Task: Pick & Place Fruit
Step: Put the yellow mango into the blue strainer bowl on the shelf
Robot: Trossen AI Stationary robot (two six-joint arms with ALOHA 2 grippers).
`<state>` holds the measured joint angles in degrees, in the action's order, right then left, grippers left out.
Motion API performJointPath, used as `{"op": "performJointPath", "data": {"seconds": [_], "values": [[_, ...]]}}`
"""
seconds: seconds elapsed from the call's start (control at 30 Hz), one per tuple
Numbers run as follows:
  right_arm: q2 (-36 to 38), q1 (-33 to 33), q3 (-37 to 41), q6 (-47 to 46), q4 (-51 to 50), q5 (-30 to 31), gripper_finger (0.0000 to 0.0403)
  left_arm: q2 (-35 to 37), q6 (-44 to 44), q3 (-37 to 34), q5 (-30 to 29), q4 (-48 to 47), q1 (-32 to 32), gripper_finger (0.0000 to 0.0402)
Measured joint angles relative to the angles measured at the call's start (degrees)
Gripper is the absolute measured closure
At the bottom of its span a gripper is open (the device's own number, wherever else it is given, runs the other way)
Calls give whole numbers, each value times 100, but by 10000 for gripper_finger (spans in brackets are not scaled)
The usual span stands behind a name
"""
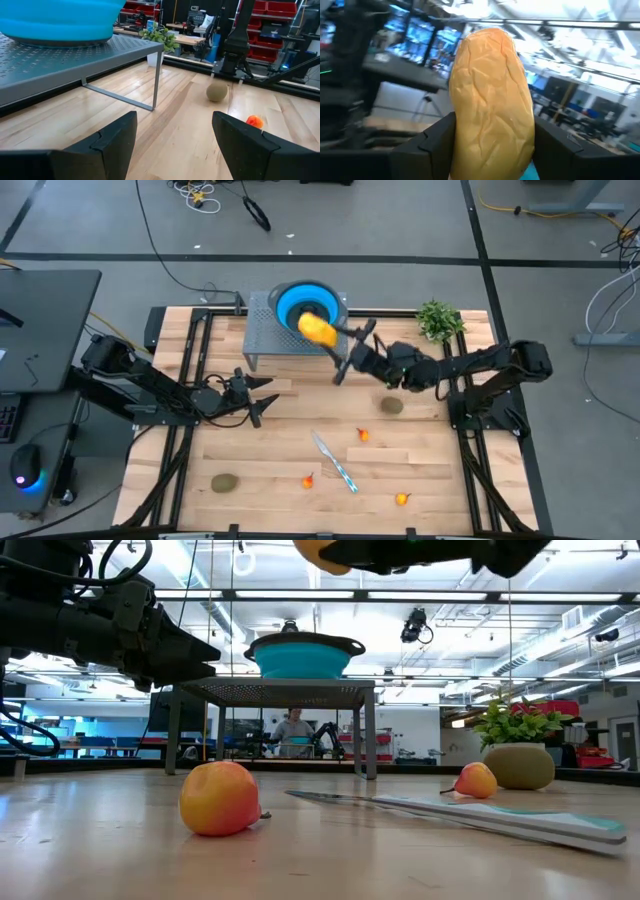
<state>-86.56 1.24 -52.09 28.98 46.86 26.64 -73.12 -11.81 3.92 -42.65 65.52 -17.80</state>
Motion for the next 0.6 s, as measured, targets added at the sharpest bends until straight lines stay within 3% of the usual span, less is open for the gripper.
{"op": "performJointPath", "data": {"seconds": [0.37, 0.6], "values": [[-8, 938, -263, -977, -67, -1058, 182, 0, 15, 0, 0, -4, 0, 135], [-9, 1167, -273, -1350, -96, -1022, 182, 0, 17, 0, 0, -4, 0, 135]]}}
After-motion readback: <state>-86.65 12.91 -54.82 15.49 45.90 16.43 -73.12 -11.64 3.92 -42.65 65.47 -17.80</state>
